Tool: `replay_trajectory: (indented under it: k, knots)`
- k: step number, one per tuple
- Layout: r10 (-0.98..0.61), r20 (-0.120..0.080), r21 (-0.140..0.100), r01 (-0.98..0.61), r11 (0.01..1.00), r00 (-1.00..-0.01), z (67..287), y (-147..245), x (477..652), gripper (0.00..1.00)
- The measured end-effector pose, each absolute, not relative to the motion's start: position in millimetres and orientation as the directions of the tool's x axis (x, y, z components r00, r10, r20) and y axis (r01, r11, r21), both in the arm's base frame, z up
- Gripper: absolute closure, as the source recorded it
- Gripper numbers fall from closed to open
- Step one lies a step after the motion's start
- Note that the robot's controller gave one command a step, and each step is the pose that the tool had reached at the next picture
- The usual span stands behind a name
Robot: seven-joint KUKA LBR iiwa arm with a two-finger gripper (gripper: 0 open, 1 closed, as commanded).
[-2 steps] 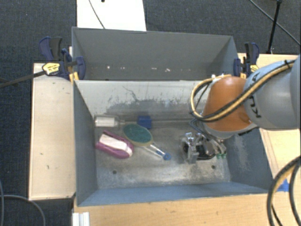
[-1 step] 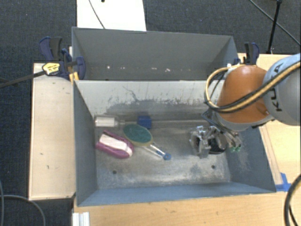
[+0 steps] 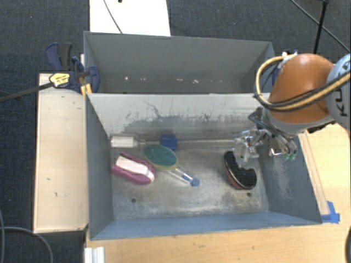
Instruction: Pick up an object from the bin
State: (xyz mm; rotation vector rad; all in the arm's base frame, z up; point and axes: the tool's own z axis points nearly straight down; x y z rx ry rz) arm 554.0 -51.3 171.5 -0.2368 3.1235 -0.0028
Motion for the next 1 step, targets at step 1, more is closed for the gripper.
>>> replay_trajectory:
  k: [1]
  knots:
    - [-0.152, -0.003, 0.0, -0.152, 0.988, -0.988, 168.6, -50.1, 552.2, 0.0]
